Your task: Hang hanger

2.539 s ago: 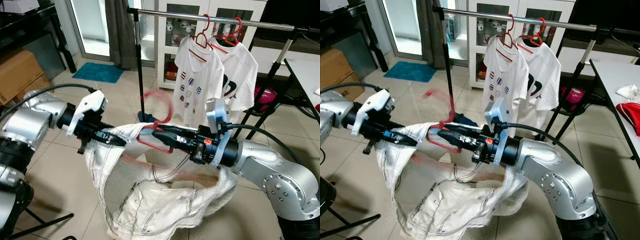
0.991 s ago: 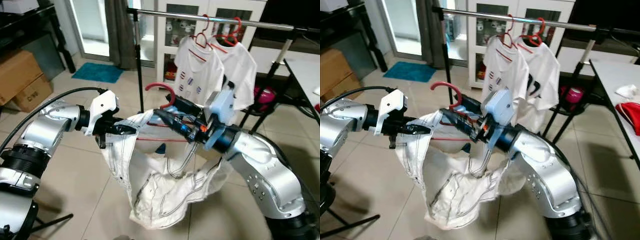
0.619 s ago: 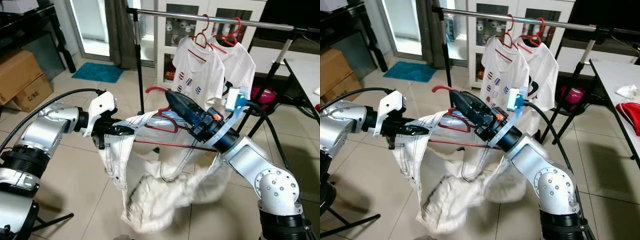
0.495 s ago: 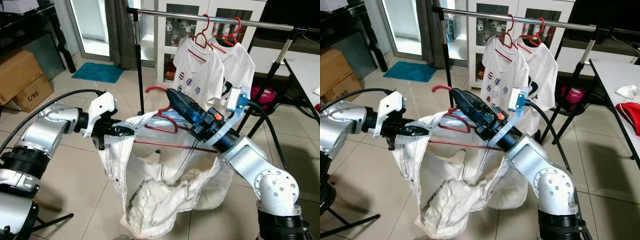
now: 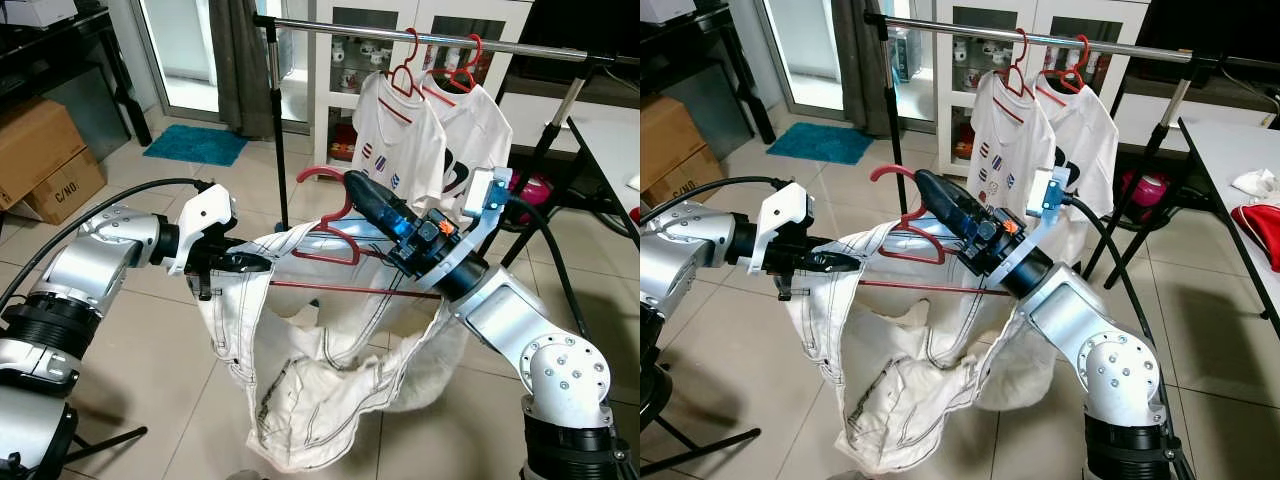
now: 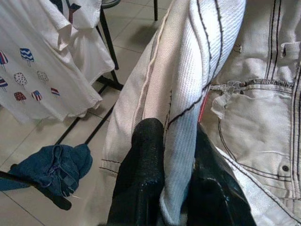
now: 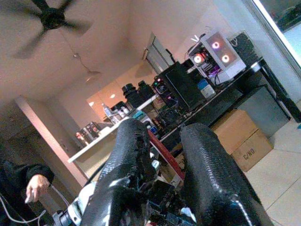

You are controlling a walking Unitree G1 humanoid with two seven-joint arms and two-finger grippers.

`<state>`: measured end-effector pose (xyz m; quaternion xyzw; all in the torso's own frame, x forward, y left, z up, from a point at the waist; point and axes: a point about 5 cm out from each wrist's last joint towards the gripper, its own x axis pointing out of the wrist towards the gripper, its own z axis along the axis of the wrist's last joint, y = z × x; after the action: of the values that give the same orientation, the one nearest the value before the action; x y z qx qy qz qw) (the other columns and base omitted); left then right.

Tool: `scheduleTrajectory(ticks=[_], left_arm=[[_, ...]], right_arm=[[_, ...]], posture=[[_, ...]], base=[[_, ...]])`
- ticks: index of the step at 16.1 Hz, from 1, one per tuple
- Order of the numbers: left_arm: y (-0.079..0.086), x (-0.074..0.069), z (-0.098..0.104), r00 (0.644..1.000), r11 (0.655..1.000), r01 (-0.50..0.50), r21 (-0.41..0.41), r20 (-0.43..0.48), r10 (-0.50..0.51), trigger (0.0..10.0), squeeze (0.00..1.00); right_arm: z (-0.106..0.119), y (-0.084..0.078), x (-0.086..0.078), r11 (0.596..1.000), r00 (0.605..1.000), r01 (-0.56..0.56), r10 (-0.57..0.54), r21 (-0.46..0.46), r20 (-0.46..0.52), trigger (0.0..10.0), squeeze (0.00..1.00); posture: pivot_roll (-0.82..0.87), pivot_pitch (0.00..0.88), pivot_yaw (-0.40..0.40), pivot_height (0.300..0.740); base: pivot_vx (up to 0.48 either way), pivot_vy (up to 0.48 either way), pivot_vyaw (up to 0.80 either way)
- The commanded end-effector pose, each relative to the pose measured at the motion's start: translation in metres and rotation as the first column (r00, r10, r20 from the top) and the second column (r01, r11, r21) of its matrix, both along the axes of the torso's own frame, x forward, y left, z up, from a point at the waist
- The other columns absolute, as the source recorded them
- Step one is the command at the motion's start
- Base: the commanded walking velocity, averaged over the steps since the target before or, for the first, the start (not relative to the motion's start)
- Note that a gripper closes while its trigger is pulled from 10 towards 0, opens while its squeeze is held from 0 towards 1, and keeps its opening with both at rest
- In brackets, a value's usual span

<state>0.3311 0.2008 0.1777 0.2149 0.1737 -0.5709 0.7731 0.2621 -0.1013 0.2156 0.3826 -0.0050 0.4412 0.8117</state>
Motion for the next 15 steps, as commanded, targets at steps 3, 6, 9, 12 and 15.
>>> scheduleTrajectory(ticks=[3,6,9,12,15], left_arm=[[0.025,-0.001,0.0,0.994,0.994,-0.105,0.033,-0.014,0.106,0.0,0.0],[0.025,-0.001,0.0,0.994,0.994,-0.106,0.035,-0.016,0.106,0.0,0.0],[0.025,0.003,0.0,0.989,0.988,-0.148,0.035,0.003,0.148,0.0,0.0],[0.023,0.008,0.002,0.982,0.983,-0.18,0.023,0.058,0.178,0.0,0.0],[0.02,0.014,0.011,0.971,0.98,-0.201,-0.019,0.131,0.201,0.0,0.0]], right_arm=[[0.02,-0.021,-0.001,0.996,0.991,0.085,-0.087,0.018,0.098,0.0,0.0],[0.021,-0.022,-0.001,0.996,0.99,0.085,-0.086,0.016,0.109,0.0,0.0],[0.007,-0.015,-0.001,0.865,0.953,0.197,-0.058,-0.461,0.297,10.0,0.0],[0.002,-0.015,-0.009,0.894,0.978,0.093,0.0,-0.438,0.207,10.0,0.0],[0.0,-0.025,-0.012,0.986,1.0,0.004,0.001,-0.166,0.028,10.0,0.0]], posture=[[-0.05,0.0,0.021,0.74],[-0.05,0.0,0.021,0.74],[-0.05,0.0,0.02,0.74],[-0.06,0.0,0.023,0.74],[-0.06,0.0,0.023,0.74]], base=[[0.0,0.0,0.0],[0.0,0.0,0.0],[0.0,0.0,0.0],[0.0,0.0,0.0],[0.0,0.0,0.0]])
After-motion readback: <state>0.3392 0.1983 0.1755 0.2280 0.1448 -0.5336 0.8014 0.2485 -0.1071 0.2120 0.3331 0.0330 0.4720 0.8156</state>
